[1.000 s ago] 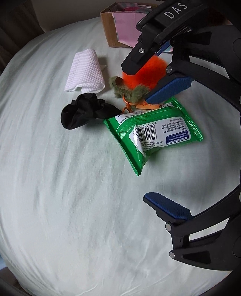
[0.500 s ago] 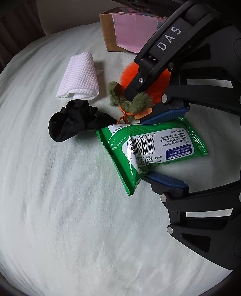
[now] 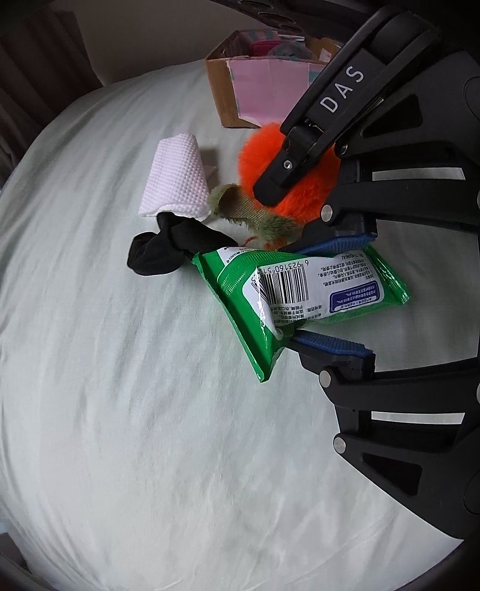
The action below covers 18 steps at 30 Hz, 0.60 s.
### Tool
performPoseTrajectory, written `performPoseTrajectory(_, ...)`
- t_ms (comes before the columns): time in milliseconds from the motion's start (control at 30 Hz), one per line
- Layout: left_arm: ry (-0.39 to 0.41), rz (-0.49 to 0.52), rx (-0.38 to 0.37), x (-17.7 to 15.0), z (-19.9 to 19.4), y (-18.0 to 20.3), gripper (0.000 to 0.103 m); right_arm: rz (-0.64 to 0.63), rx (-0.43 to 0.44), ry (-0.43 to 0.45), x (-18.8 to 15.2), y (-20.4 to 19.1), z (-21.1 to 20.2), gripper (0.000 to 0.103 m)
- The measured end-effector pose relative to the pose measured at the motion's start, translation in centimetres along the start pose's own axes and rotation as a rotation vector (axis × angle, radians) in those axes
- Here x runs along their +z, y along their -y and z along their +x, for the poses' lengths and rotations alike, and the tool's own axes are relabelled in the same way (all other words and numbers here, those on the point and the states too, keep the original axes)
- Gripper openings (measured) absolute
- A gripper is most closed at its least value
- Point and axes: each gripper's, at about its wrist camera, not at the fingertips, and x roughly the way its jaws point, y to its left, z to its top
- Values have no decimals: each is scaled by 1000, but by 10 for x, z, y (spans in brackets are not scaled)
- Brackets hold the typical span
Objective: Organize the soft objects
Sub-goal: 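Grasp the green wipes packet with the left tool while the right tool grasps the orange pompom, then carry the wipes packet with the left tool while the right tool carries the pompom to the box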
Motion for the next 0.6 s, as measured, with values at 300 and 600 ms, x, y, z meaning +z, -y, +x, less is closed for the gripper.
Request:
performPoseTrajectory(300,113,21,-15,-7,-94,3,34,-50,45,80,-8,-28,-71,35)
performPoseTrajectory(600,210,71,-41,-41,-199,12,34,-145,86,176,-35,-49,-171,35)
